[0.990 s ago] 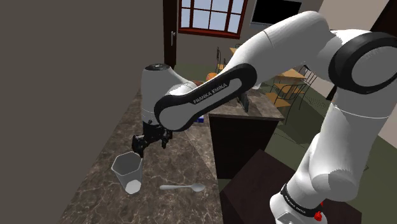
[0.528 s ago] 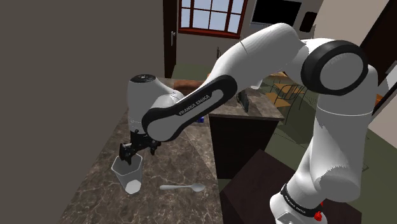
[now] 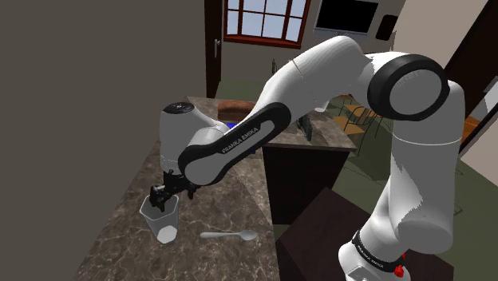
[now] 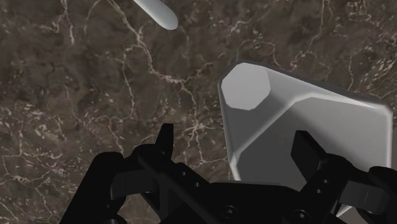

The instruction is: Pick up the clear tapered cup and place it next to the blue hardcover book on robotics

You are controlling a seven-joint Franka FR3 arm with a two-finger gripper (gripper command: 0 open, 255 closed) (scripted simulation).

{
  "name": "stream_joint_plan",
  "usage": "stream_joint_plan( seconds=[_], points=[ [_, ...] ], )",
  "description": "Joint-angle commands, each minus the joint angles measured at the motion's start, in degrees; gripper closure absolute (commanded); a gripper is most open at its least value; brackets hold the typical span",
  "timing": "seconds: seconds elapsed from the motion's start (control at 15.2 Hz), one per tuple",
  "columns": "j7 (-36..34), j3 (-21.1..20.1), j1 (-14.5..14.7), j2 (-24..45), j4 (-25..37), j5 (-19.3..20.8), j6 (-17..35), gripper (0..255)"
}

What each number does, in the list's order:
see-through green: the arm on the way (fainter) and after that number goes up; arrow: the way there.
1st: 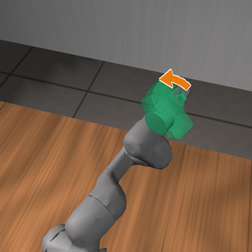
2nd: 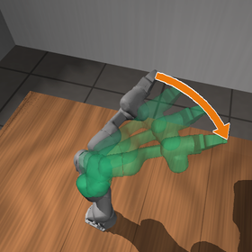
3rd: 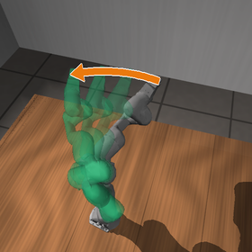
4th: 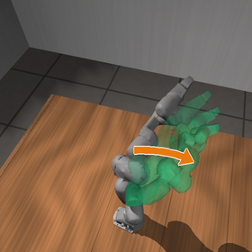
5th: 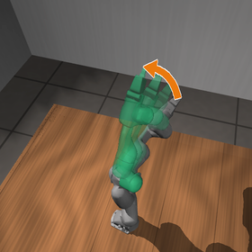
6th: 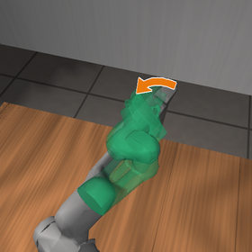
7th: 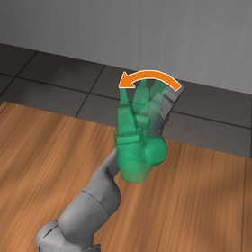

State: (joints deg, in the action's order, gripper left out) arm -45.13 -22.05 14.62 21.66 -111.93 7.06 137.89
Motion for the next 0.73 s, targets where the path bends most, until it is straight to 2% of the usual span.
stream_joint_plan(
  seconds=[0.0,0.13,0.2,0.66],
  points=[
    [0.0,0.01,0.0,0.02,-0.01,0.01,0.03,0],
    [0.0,0.0,0.0,0.01,-0.01,0.01,0.02,0],
    [0.0,0.0,0.0,0.01,-0.01,0.01,0.02,255],
    [0.0,0.01,0.0,0.03,0.02,0.01,0.01,255]
  ],
)
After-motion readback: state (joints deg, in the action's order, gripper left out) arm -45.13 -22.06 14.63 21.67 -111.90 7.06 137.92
